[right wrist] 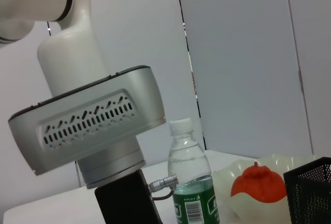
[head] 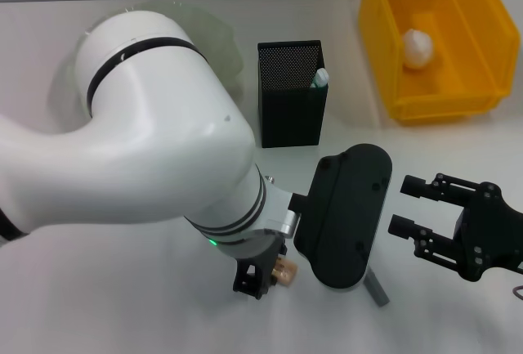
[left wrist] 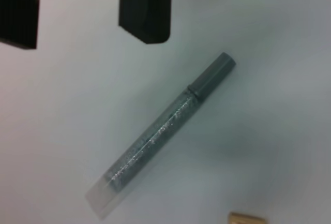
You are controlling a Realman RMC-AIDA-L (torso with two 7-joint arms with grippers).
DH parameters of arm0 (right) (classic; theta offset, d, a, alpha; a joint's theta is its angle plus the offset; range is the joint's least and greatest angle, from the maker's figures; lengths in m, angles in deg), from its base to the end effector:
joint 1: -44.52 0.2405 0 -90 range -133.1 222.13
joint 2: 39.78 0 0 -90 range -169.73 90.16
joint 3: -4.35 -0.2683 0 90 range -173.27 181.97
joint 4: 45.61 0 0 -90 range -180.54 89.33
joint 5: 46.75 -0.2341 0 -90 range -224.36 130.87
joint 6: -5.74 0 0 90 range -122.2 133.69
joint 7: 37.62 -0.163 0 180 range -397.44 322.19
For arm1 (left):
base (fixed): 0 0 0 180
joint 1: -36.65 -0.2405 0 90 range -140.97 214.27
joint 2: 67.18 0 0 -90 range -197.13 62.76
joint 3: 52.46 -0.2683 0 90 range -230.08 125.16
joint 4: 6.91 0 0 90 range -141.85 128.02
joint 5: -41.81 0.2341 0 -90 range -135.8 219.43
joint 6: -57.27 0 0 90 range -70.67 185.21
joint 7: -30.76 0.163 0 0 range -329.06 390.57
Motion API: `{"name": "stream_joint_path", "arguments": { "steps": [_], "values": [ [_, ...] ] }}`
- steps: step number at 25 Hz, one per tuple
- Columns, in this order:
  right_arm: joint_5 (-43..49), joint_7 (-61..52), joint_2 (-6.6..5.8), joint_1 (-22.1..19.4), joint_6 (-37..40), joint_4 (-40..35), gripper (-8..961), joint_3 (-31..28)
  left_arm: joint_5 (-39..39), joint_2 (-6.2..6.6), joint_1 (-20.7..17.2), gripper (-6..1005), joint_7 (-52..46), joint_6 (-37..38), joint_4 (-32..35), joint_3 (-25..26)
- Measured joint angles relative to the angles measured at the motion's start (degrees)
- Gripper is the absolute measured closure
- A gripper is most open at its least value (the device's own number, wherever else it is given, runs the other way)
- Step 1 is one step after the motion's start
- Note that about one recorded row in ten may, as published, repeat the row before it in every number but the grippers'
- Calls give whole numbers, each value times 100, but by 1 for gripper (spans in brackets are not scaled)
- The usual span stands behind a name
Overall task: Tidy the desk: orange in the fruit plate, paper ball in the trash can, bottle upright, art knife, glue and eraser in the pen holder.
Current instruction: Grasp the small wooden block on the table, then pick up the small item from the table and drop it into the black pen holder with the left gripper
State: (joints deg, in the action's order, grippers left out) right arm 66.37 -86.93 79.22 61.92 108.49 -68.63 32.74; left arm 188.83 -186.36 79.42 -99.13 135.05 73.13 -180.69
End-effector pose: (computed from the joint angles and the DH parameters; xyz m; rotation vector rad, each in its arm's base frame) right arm 0.3312 0.2486 -0.0352 -2.5674 0.4380 1.0150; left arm -0.1159 0.2925 -0.1671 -2.9002 0.6642 0.9568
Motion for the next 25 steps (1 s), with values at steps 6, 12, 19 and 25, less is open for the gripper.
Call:
{"name": "stream_joint_path", "arguments": {
  "steps": [6,12,19,25],
  "values": [
    [0,-1,0,0,0,-1,383,0,32,0,15,592,-9,-33,-17,-41],
    [0,-5,0,5,0,-5,383,0,31,0,41,685,-21,-36,-29,-40],
    [0,-15,0,10,-7,0,383,-10,-3,0,62,717,-38,-32,-48,-37],
    [0,-20,0,-7,-10,0,383,-71,19,0,43,735,-98,-46,22,-20]
  ]
}}
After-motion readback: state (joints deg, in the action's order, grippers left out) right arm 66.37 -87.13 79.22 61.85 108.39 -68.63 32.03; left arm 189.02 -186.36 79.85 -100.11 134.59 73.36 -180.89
